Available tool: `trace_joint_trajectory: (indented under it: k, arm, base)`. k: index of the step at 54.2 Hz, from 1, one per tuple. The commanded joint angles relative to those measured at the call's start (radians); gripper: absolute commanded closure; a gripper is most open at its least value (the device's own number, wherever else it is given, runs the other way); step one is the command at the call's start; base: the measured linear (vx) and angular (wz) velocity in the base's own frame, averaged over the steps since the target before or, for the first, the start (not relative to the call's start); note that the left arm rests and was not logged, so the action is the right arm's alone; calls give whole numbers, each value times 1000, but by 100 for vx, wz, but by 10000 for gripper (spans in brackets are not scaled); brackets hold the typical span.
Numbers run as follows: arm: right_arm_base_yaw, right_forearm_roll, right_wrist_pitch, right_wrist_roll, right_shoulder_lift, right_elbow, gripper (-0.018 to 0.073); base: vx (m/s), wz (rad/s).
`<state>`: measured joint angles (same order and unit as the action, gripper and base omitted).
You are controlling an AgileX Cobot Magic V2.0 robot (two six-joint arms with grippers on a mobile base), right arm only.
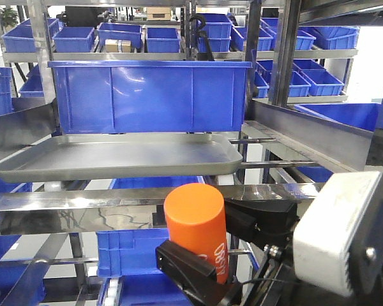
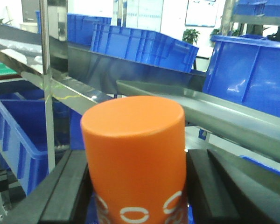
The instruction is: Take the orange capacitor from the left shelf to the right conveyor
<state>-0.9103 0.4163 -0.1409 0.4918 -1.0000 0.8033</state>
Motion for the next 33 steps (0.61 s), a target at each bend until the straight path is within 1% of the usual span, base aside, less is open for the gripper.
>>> trace_joint_trajectory:
  k: [1, 33]
  arm:
    - [0, -4, -89, 3, 20, 30, 568]
    - [0, -4, -89, 4, 20, 30, 568]
  base:
    - [0, 0]
    - [0, 0]
